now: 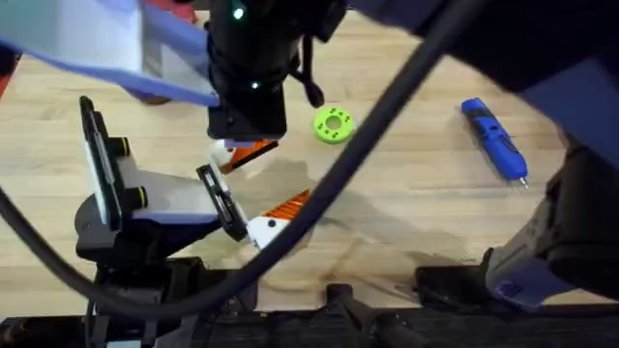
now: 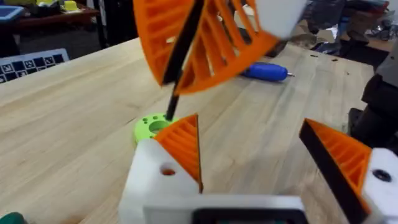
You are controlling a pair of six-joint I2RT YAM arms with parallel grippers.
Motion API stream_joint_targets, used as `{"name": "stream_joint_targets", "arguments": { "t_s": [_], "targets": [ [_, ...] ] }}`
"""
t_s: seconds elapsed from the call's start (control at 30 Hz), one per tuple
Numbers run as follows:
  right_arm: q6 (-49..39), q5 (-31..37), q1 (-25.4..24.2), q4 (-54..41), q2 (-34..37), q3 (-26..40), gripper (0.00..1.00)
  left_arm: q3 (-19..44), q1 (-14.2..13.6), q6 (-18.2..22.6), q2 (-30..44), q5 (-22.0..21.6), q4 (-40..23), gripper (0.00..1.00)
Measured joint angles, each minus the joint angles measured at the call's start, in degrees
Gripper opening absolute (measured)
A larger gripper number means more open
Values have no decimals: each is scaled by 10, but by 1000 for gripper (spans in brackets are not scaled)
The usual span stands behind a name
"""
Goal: Pick up the gripper from the table and insert it into the empty holder that is missing its gripper. Then pick up a screw, insert it into the mounting hole, and use the screwdriver to tighten it. Finally, clean up the table by picking up the vegetable and placing it into the bucket.
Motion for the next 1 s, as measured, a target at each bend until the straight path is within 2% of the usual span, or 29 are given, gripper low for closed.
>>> {"name": "stream_joint_targets", "arguments": {
  "t_s": [1.0],
  "targets": [
    [-14, 2, 15, 9, 32, 3, 5, 0, 0, -2, 0, 0, 0, 988]
  ]
}}
